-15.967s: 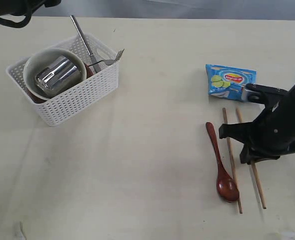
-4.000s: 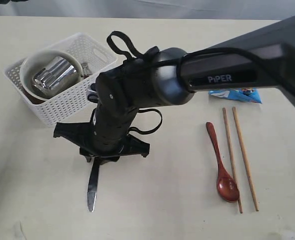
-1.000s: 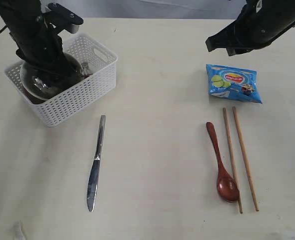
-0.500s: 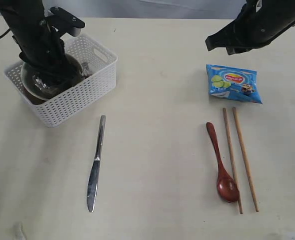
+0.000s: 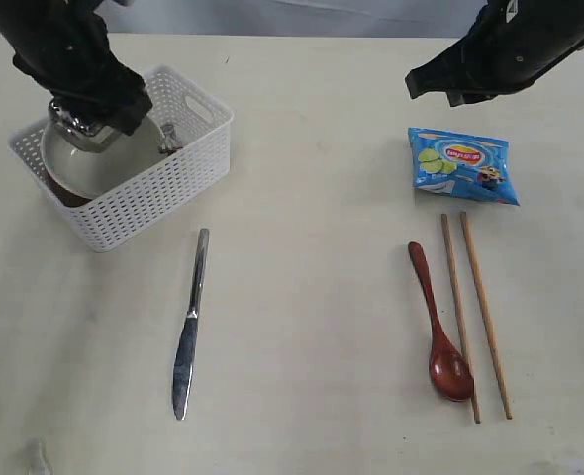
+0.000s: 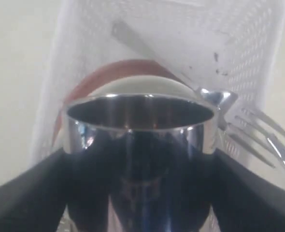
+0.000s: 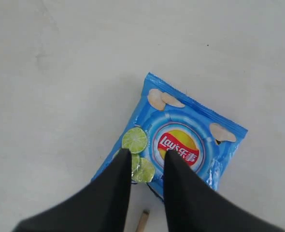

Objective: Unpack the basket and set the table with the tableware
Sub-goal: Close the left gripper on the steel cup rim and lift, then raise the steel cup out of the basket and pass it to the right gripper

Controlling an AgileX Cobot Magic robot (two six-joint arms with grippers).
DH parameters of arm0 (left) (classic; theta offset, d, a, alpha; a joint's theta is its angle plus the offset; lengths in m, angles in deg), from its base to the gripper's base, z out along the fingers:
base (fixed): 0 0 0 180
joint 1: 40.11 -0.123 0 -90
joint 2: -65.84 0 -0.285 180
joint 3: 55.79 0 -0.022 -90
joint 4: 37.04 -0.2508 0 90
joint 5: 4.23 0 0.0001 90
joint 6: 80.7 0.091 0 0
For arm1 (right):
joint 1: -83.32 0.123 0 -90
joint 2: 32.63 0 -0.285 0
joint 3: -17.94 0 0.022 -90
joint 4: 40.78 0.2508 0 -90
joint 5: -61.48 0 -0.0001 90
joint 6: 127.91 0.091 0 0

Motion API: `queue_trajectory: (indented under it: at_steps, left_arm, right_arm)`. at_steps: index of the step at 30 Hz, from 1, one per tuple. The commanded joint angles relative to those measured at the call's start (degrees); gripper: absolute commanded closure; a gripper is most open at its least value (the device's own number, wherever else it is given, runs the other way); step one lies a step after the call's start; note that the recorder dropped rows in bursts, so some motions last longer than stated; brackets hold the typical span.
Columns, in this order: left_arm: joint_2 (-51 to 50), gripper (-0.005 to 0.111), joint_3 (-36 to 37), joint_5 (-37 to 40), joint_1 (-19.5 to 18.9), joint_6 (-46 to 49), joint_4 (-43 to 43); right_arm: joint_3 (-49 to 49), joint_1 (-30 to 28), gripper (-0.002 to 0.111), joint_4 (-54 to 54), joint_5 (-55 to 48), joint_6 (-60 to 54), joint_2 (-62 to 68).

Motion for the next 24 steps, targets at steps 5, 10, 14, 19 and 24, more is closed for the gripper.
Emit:
queue_trajectory:
  at_steps: [5,10,14,19,24]
  left_arm:
    - [5.1,0.107,0.0,-4.3,0.2,-0.9,3.2]
    - [7.4,0.107,0.0,-6.1,0.2,-0.9,4.1]
    - [9.4,0.107,1.7,-10.9,0.3,0.2,6.8]
    - [12.6,0.107,9.6,-25.8,1.9,5.6,11.8]
    - [14.7,0.107,18.0,-42.8,4.5,6.8,11.6]
  right_arm:
    - [0.2,-0.4,0.085,0.5,1.6,-0.3,-0.5]
    - [0.2,-0.4,0.085,0.5,1.6,-0.3,-0.5]
    - [0.2,-0.4,0.085,0.5,2.1,-0.3,-0.5]
    - [0.2,-0.4,0.085,0.5,2.5,-0.3,-0.5]
    - [0.2,-0.4,0.085,0.5,3.5,-0.3,-0.5]
